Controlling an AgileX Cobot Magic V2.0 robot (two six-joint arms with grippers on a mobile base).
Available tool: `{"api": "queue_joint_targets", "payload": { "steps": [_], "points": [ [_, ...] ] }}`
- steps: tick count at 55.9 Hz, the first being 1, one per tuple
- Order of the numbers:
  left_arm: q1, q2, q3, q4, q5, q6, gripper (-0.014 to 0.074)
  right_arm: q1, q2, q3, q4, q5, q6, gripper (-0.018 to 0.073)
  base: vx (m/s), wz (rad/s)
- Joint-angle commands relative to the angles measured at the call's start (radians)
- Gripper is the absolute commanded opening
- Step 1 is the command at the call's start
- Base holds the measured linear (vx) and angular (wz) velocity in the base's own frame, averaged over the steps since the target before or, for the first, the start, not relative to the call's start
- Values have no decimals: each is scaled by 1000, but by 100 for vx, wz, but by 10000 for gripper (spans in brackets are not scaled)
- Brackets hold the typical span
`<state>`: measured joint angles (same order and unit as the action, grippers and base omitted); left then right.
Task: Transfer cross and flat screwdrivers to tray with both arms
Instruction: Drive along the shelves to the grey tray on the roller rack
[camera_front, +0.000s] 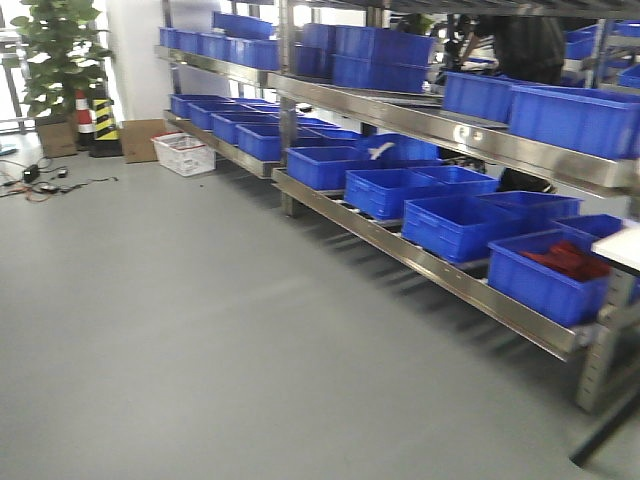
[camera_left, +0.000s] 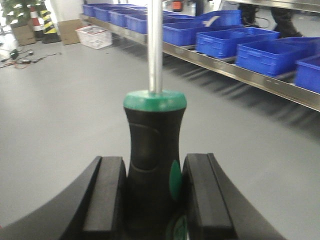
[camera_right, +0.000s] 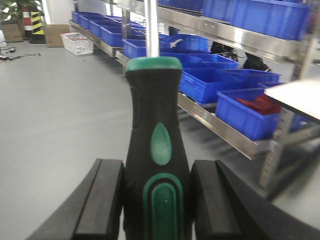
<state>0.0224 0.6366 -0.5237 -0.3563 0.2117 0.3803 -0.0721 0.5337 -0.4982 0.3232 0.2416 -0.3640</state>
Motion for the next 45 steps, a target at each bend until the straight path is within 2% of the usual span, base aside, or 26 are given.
{"api": "queue_joint_targets", "payload": {
  "steps": [1,45],
  "points": [
    [-3,-4,-32,-16,-94,-3,-3,0,0,-34,5,-90,-9,-5,62,32],
    [-3,-4,-32,-16,-94,-3,-3,0,0,-34,5,-90,-9,-5,64,29]
  ]
}}
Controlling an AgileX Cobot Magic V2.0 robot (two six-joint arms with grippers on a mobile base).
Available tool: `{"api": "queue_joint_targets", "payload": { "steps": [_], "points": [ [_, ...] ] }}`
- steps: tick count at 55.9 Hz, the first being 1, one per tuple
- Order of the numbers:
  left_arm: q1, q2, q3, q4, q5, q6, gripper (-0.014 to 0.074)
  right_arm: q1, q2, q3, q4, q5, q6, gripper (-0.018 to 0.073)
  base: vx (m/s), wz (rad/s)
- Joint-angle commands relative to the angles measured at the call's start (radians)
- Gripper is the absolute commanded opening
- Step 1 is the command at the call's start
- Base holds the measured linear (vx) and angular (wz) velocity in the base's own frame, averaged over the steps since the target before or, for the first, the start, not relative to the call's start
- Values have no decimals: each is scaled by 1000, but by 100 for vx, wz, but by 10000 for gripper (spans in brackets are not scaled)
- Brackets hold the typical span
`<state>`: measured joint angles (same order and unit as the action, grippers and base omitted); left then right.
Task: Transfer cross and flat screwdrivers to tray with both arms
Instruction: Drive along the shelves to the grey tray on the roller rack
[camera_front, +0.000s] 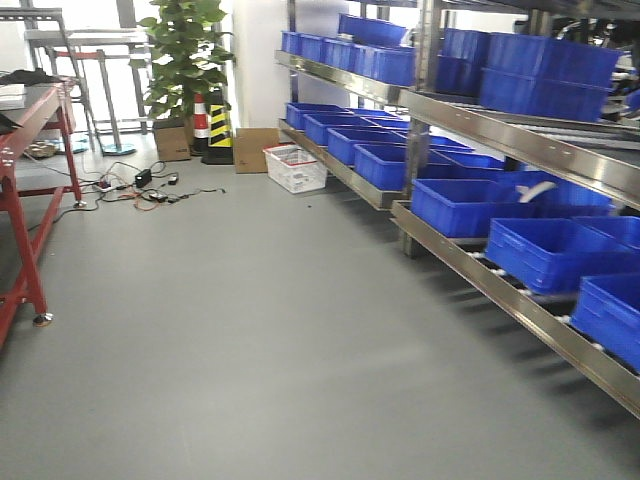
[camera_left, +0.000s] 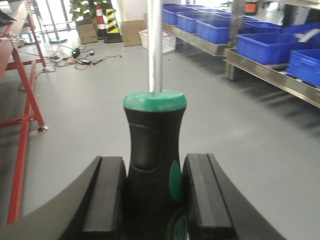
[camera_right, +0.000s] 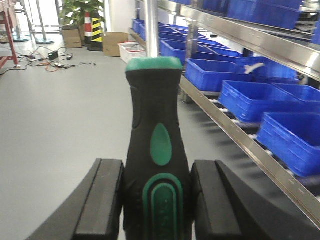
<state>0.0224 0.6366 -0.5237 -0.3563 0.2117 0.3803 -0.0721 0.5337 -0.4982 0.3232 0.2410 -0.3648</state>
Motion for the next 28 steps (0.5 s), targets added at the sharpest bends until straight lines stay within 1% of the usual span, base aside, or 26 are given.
{"api": "queue_joint_targets", "payload": {
  "steps": [1,15,28],
  "points": [
    [-3,-4,-32,-16,-94,-3,-3,0,0,-34,5,-90,-8,-5,67,24],
    [-3,-4,-32,-16,-94,-3,-3,0,0,-34,5,-90,-8,-5,68,15],
    [-4,-4,-32,-16,-94,-3,-3,0,0,-34,5,-90,-8,-5,67,-5]
  ]
}}
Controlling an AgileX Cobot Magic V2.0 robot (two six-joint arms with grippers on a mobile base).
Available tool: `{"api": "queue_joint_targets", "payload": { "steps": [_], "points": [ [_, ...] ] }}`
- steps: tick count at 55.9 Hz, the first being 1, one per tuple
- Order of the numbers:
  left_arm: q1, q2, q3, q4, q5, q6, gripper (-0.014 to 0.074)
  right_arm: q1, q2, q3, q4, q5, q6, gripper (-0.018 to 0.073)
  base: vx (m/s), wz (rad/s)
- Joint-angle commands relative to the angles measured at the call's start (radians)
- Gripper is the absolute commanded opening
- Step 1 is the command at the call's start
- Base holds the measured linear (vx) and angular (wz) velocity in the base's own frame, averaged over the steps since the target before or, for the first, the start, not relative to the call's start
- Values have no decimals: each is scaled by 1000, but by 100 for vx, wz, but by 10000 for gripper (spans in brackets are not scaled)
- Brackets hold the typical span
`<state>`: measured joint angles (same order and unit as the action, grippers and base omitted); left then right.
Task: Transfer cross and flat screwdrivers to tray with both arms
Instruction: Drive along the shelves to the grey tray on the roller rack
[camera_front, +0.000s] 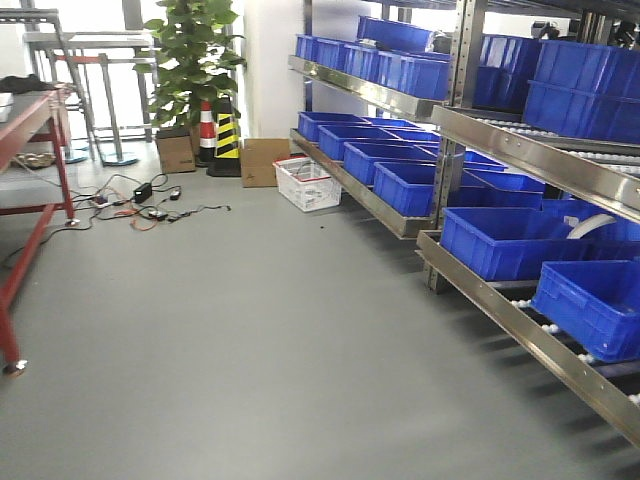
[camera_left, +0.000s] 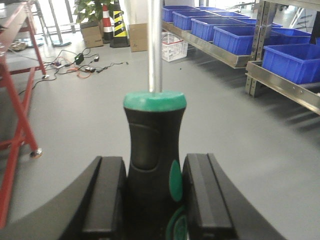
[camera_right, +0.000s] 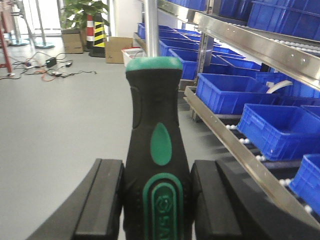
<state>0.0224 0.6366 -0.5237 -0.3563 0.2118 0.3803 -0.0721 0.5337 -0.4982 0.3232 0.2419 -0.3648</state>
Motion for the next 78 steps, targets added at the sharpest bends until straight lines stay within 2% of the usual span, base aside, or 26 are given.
{"api": "queue_joint_targets", "payload": {
  "steps": [1,47,78],
  "points": [
    [-4,-4,-32,-16,-94,-3,-3,0,0,-34,5,-91,-8,-5,66,-18],
    [-3,-4,-32,-16,-94,-3,-3,1,0,-34,5,-91,-8,-5,62,-35],
    [-3,-4,-32,-16,-94,-3,-3,1,0,-34,5,-91,-6,-5,52,-68]
  ]
}}
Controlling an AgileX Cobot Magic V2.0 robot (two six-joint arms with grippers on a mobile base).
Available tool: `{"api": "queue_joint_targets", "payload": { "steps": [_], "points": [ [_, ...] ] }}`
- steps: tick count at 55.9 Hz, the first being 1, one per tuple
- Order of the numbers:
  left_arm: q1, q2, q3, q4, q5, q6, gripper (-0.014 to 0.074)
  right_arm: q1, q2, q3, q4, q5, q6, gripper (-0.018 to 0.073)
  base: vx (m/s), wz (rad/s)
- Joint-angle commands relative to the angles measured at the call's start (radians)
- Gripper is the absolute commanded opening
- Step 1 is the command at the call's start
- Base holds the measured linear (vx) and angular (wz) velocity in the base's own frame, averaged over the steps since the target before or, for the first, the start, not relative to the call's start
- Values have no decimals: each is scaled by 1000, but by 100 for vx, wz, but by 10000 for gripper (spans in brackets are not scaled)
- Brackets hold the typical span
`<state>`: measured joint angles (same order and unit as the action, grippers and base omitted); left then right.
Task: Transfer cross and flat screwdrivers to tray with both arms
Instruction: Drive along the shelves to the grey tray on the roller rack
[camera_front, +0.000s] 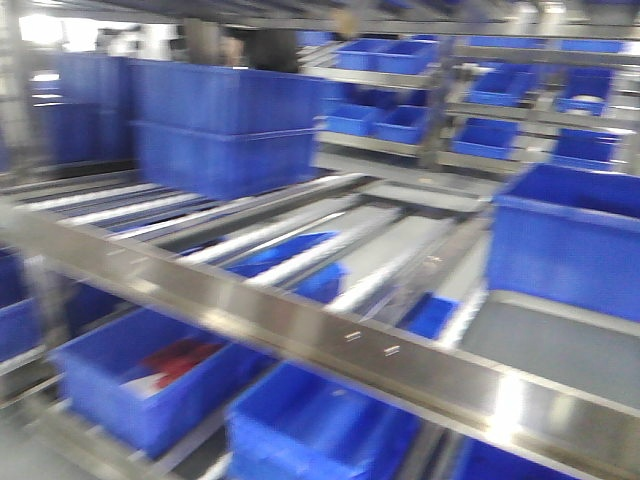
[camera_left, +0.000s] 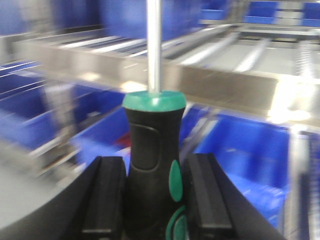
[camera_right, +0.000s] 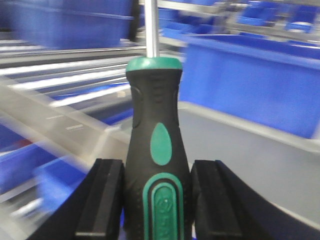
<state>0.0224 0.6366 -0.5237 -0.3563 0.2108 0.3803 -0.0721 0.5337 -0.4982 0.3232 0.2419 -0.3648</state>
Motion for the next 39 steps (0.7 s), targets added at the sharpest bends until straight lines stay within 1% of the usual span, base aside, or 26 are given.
{"api": "queue_joint_targets", "payload": {
  "steps": [1,20,39],
  "points": [
    [-3,-4,-32,-16,-93,-3,-3,1,0,-34,5,-91,-6,-5,41,-79],
    [-3,-4,-32,-16,-93,-3,-3,1,0,-34,5,-91,-6,-5,33,-68],
    [-3,-3,-32,-16,-93,-3,-3,1,0,-34,5,-91,-5,-5,20,-54]
  ]
}}
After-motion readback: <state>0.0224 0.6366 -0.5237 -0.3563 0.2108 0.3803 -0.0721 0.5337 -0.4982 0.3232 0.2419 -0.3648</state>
